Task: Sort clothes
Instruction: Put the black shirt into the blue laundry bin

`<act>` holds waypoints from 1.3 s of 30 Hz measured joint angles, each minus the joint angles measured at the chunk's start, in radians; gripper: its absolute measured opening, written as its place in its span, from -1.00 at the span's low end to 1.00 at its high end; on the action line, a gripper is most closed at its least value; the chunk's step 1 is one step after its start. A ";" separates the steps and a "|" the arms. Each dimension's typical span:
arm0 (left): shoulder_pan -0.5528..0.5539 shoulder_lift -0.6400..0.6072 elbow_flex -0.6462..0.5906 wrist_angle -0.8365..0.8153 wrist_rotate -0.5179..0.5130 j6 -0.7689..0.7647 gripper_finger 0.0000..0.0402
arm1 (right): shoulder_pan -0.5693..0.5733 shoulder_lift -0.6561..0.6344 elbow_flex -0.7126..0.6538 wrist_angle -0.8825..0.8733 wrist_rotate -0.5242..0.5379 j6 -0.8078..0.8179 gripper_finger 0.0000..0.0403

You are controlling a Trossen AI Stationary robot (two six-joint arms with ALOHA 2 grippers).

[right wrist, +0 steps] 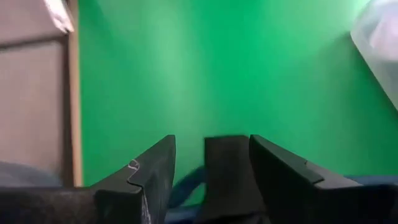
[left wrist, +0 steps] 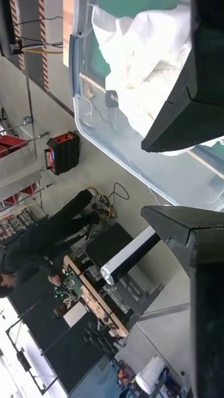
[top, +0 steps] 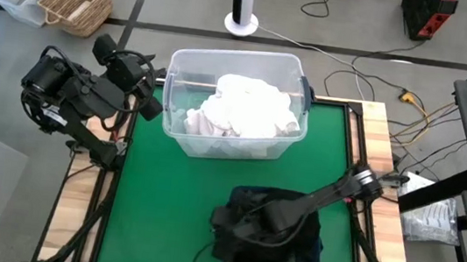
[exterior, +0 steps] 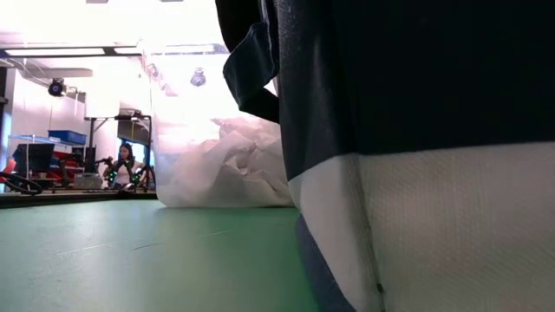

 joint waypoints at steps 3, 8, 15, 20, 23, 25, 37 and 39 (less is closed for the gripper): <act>0.000 0.000 0.000 -0.003 0.000 0.000 -0.35 | -0.003 0.085 0.128 -0.151 0.026 0.045 -0.08; 0.000 -0.001 0.000 -0.005 0.000 0.004 -0.35 | -0.002 0.179 0.320 -0.308 0.070 0.055 -0.25; 0.000 -0.003 0.000 -0.005 0.000 0.016 -0.35 | -0.002 0.199 0.373 -0.415 0.072 0.089 -0.84; 0.000 -0.006 0.000 -0.005 0.000 0.016 -0.35 | 0.002 0.177 0.375 -0.474 0.073 0.123 -0.95; 0.000 -0.009 0.000 -0.005 0.000 0.016 -0.35 | 0.009 0.154 0.376 -0.521 0.077 0.155 -0.95; 0.000 -0.011 0.000 -0.005 0.000 0.019 -0.35 | 0.016 0.134 0.376 -0.545 0.082 0.182 -0.95; 0.000 -0.021 0.000 -0.005 -0.001 0.031 -0.35 | 0.042 0.105 0.340 -0.649 0.100 0.275 -0.96; 0.000 -0.021 0.000 -0.005 -0.001 0.034 -0.35 | 0.042 0.106 0.297 -0.641 0.100 0.276 -0.96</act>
